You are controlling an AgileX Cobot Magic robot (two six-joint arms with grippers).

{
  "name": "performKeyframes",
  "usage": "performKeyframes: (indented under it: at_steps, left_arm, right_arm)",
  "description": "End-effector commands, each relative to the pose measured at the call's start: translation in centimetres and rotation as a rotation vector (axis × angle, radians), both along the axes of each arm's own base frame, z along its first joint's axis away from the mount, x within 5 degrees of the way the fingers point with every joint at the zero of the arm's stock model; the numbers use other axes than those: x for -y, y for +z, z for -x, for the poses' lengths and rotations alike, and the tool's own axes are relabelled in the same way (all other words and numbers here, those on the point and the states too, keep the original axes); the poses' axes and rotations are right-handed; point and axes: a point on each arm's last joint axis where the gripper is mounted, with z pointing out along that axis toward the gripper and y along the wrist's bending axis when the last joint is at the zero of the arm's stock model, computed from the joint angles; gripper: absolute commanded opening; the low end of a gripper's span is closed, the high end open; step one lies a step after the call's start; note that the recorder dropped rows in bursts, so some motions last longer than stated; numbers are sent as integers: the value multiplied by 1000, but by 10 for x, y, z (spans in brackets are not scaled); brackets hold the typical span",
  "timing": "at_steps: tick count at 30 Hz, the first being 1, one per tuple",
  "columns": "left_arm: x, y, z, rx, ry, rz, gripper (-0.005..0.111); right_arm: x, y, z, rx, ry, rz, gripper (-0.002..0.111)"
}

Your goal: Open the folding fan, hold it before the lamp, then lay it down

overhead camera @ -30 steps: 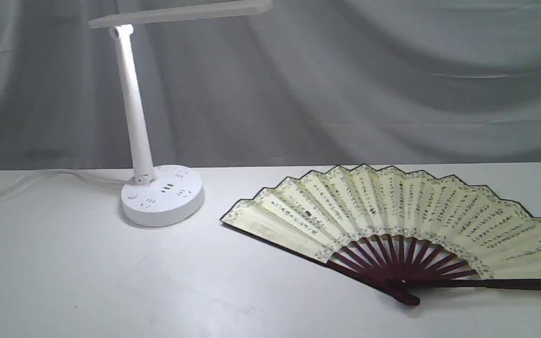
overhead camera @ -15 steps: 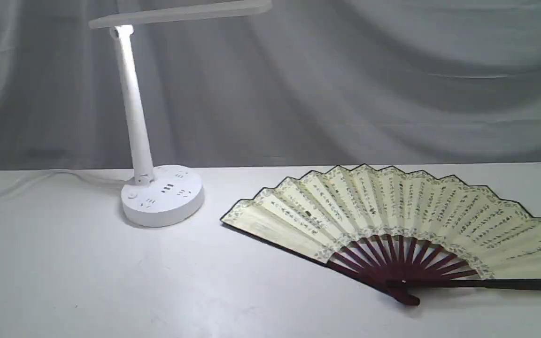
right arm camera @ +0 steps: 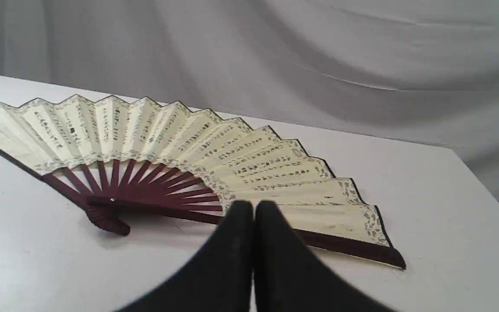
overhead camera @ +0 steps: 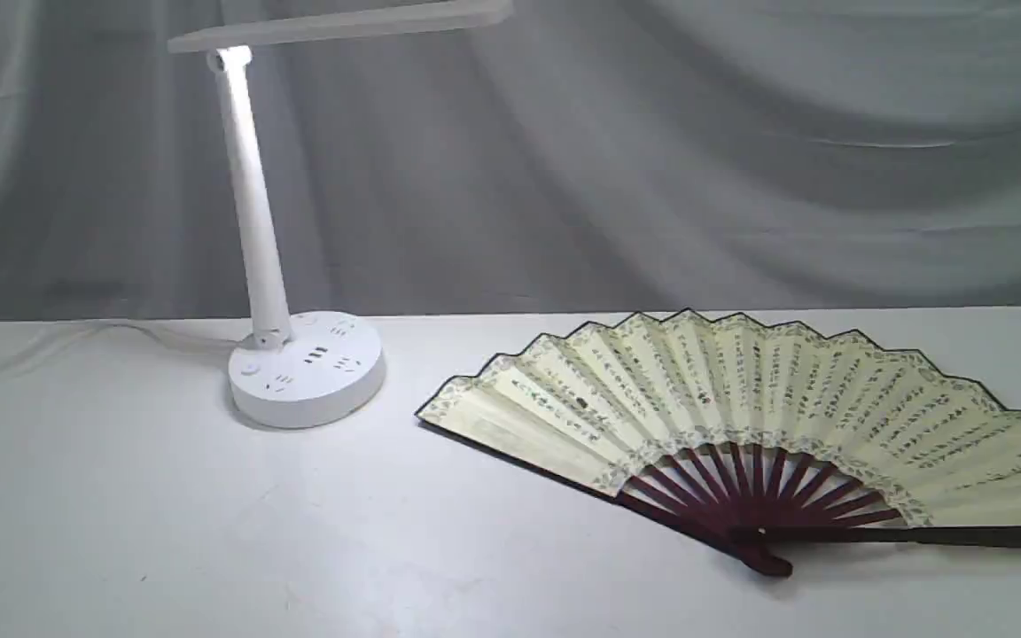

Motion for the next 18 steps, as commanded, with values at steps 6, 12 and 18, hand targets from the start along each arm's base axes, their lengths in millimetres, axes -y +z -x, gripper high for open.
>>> performKeyframes:
  at_steps: [6, 12, 18]
  left_arm:
    - [0, -1, 0, 0, 2, -19, 0]
    - [0, -1, 0, -2, 2, -20, 0]
    - [0, -2, 0, -8, 1, -20, 0]
  right_arm:
    - [0, -1, 0, -3, -6, 9, 0]
    - [0, -1, 0, -3, -6, 9, 0]
    - [0, -1, 0, -3, -6, 7, 0]
